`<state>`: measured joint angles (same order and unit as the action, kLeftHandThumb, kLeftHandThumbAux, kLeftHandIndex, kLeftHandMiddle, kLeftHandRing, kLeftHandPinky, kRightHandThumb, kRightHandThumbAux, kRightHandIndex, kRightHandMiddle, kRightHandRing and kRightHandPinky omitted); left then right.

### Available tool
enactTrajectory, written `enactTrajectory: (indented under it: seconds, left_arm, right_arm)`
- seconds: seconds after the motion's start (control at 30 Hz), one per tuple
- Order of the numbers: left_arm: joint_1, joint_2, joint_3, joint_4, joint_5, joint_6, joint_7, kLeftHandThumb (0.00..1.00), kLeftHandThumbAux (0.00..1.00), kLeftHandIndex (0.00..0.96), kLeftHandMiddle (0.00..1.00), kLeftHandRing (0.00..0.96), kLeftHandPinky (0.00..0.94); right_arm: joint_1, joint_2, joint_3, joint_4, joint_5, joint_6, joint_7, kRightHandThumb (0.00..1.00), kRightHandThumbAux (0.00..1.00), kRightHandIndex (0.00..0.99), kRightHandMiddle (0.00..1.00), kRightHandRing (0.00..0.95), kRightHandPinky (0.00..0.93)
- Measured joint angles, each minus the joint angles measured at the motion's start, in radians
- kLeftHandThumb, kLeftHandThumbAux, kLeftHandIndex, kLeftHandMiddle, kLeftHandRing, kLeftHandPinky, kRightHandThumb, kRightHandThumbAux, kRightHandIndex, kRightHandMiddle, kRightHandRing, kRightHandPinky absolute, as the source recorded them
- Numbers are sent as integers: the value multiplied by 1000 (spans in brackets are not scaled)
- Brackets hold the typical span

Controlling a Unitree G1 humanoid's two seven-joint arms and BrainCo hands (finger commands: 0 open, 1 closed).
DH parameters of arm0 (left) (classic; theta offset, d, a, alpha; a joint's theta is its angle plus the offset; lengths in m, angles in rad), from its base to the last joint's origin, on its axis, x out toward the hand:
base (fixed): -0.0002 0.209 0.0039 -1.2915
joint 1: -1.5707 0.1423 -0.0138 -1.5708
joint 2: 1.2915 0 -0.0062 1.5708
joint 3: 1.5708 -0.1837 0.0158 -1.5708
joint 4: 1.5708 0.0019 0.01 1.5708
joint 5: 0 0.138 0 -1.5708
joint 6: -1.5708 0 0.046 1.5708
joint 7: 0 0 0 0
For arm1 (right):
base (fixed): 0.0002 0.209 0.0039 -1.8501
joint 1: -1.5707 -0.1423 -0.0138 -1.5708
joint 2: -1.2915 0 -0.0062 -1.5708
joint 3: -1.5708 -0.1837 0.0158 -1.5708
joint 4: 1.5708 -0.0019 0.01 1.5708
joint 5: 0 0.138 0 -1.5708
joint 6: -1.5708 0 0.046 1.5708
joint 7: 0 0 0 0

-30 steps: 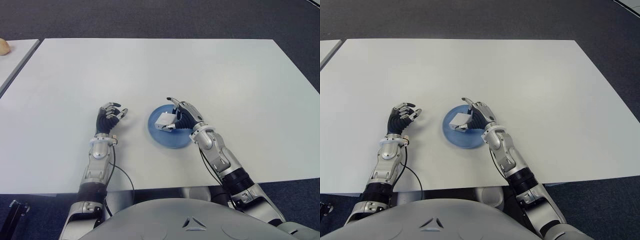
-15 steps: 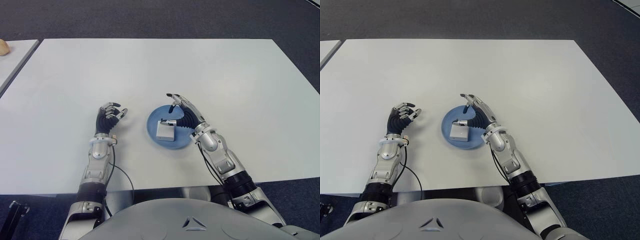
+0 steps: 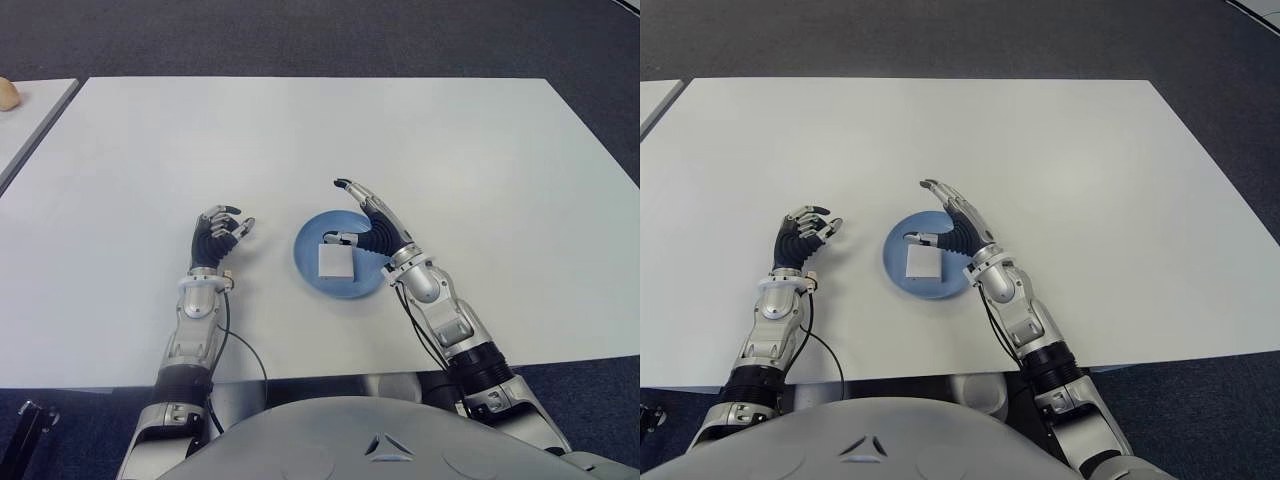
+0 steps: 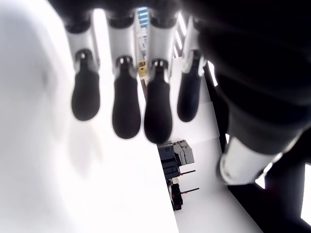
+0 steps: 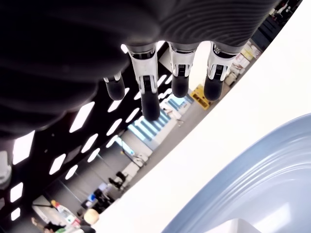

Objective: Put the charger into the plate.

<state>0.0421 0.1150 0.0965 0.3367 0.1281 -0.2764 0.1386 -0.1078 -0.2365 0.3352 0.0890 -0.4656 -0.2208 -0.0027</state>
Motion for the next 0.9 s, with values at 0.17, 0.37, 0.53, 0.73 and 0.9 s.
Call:
enactTrajectory:
  seconds: [0.17, 0.37, 0.53, 0.73, 0.9]
  left_arm:
    - [0, 1, 0, 1, 0, 0, 0, 710, 717, 435, 657, 651, 642]
    - [-1, 3, 0, 1, 1, 0, 0, 710, 718, 435, 655, 651, 645]
    - [-1, 5, 0, 1, 5, 0, 0, 710, 718, 435, 659, 655, 645]
    - [-7, 5, 0, 3, 9, 0, 0, 710, 717, 435, 655, 646, 631]
    - [-11, 5, 0, 6, 9, 0, 0, 710, 717, 435, 649, 640, 625]
  right_arm:
    - [14, 5, -16, 16, 15, -34, -18, 0, 379, 0, 0, 0, 0]
    - [25, 23, -56, 33, 39, -45, -49, 0, 435, 0, 0, 0, 0]
    - [39, 68, -103, 17, 38, 5, -123, 0, 573, 0, 0, 0, 7]
    - [62, 164, -165, 11, 46, 51, -257, 147, 904, 92, 112, 101, 154]
    - [59, 247, -245, 48, 148, 23, -338, 385, 982, 200, 205, 170, 204]
